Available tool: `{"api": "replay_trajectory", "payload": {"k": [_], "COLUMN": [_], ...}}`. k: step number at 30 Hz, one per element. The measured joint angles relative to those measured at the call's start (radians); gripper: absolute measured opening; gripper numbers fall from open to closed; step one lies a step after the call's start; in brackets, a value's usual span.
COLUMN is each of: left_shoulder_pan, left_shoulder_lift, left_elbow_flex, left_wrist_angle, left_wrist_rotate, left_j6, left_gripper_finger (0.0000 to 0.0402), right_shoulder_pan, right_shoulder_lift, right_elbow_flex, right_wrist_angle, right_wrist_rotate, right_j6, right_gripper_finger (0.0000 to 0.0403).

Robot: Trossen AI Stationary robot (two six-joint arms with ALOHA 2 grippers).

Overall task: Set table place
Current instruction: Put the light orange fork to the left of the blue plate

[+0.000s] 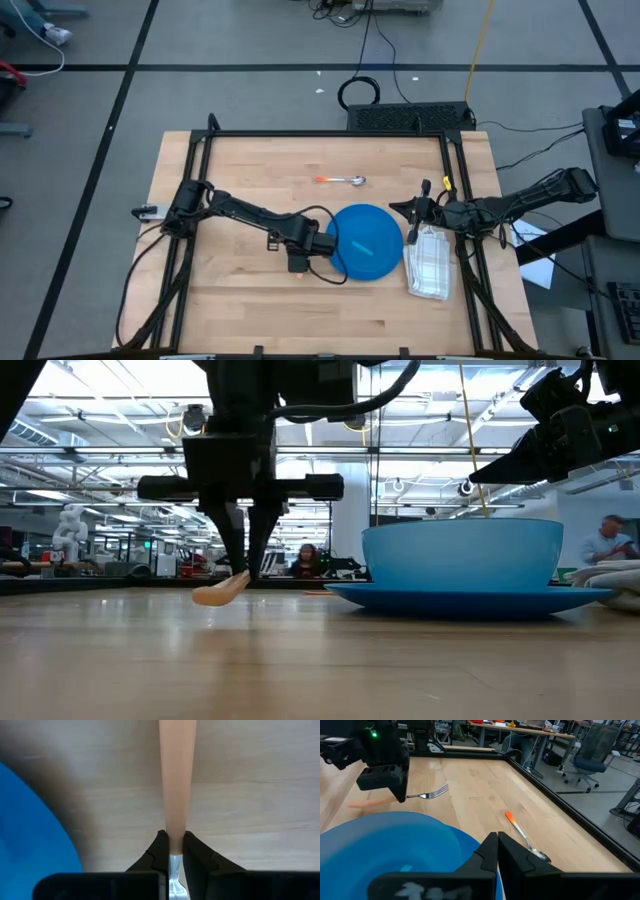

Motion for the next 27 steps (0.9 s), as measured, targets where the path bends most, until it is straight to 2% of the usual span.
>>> {"api": "replay_trajectory", "payload": {"k": [8, 18, 27], "left_shoulder_pan": [0.008, 0.011, 0.014], "left_shoulder_lift": [0.0, -0.002, -0.003], "left_elbow_flex": [-0.006, -0.108, -0.117], "left_wrist_angle": [0.058, 0.132, 0.174], "left_wrist_rotate": [0.027, 0.001, 0.0], "left_j6": [-0.001, 0.018, 0.021], "left_gripper_finger": [0.0027, 0.0027, 0.0027], "right_shoulder_pan": [0.0, 0.0, 0.0], "right_shoulder_lift": [0.0, 0.0, 0.0], "right_elbow_flex": [0.0, 0.0, 0.0], "right_wrist_angle": [0.0, 0.0, 0.003], "right_wrist_rotate": [0.0, 0.0, 0.0], "right_j6": [0.0, -0.004, -0.007], "right_gripper_finger": [0.0, 0.0, 0.0]}}
